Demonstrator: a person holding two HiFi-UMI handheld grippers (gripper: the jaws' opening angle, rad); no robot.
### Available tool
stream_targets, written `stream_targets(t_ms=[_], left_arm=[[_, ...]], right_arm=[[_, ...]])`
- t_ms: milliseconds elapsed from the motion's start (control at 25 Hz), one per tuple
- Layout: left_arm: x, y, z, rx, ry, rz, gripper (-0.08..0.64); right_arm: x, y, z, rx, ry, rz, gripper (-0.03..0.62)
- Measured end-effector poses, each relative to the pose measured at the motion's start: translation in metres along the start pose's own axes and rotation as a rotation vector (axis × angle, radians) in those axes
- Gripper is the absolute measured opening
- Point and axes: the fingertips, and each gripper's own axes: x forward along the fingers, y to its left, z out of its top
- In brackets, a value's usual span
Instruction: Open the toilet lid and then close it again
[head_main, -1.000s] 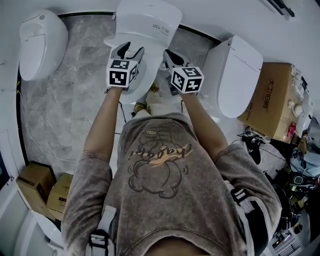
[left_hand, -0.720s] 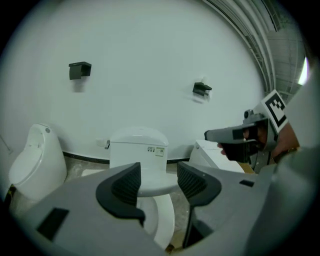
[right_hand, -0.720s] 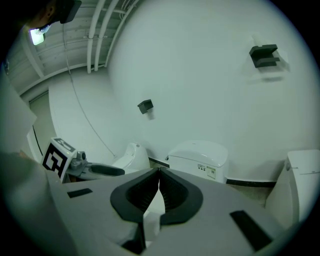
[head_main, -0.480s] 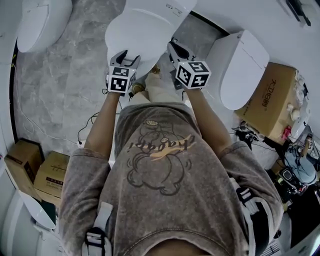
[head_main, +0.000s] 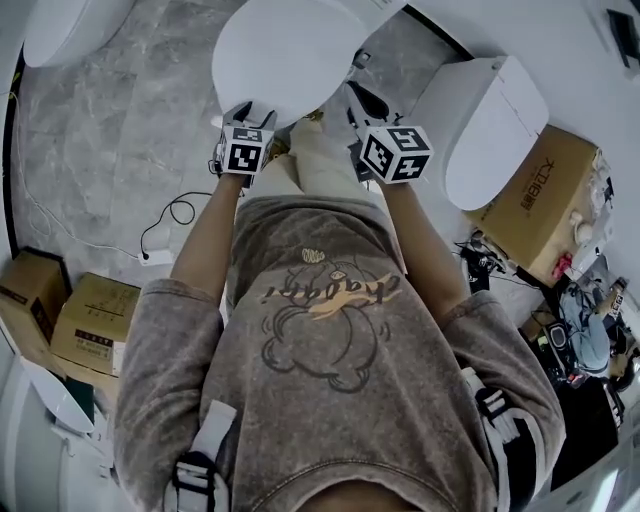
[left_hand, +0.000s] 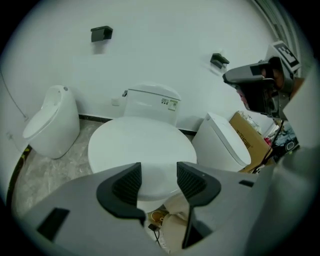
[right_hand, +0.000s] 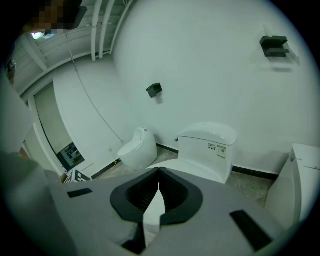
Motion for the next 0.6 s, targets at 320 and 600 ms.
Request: stream_targets(t_ms=[320, 600], left_arm=[[0.035, 0.020, -0.052, -0.151, 0.097, -0.009, 0.199], [0.072, 0.040, -0.099, -0.292, 0.215, -0.002, 0.200]], right_arm=[[0.022, -0.002, -0.043, 0.001, 0.063, 0.022, 0.028], [0.046, 0.001, -0.074, -0.023, 0.128, 0.066, 0.028]])
